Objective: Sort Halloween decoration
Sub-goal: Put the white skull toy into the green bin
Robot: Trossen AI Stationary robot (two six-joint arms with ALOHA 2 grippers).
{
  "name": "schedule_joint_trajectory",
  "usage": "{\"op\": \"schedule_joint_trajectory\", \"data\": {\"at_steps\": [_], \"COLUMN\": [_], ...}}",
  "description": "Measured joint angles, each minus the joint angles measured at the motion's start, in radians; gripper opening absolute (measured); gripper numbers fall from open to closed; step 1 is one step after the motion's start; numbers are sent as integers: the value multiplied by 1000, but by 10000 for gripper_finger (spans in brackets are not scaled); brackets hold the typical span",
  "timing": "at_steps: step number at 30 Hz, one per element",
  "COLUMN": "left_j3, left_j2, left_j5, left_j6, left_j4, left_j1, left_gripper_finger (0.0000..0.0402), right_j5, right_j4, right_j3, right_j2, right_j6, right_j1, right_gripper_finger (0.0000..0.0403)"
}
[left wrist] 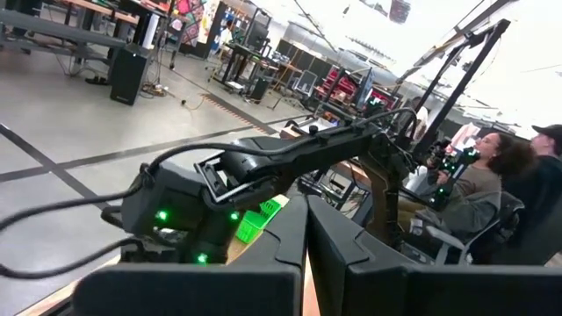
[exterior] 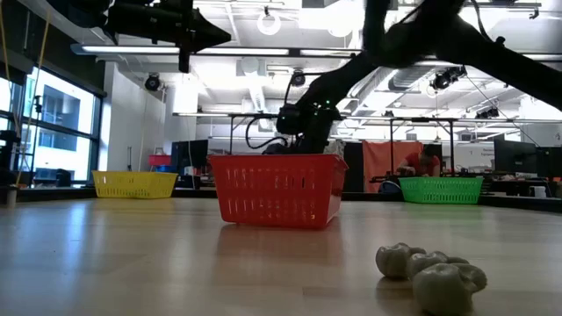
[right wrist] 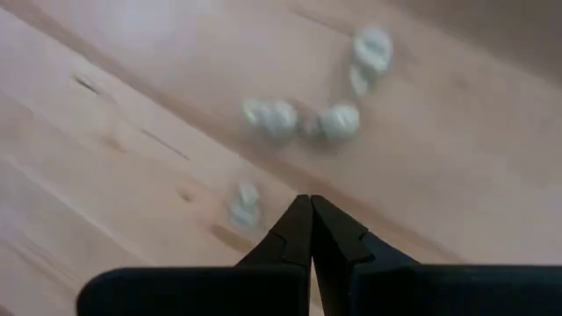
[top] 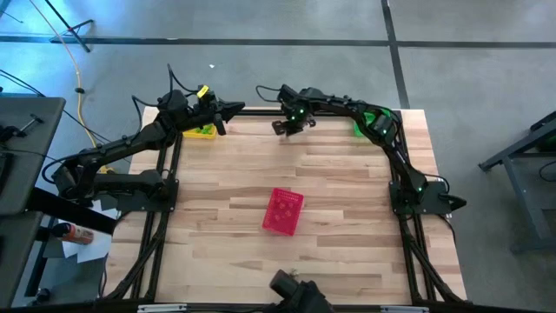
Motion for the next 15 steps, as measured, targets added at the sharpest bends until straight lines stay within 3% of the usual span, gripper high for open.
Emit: {"op": "schedule_joint_trajectory", "data": {"at_steps": [7,15], "left_j3": [0,0], "left_j2": [0,0], "left_j5": [0,0], "left_j6": [0,0], "left_j4": [0,0], "left_j1": [0,0], "left_gripper_finger": [0,0], "right_j5": [-20,-120], "right_j4": [62,73], "right_j3": [0,0], "right_j2": [0,5], "right_j6": [37,-211], "right_j1": [4,-15], "right_gripper_finger": [0,0]}}
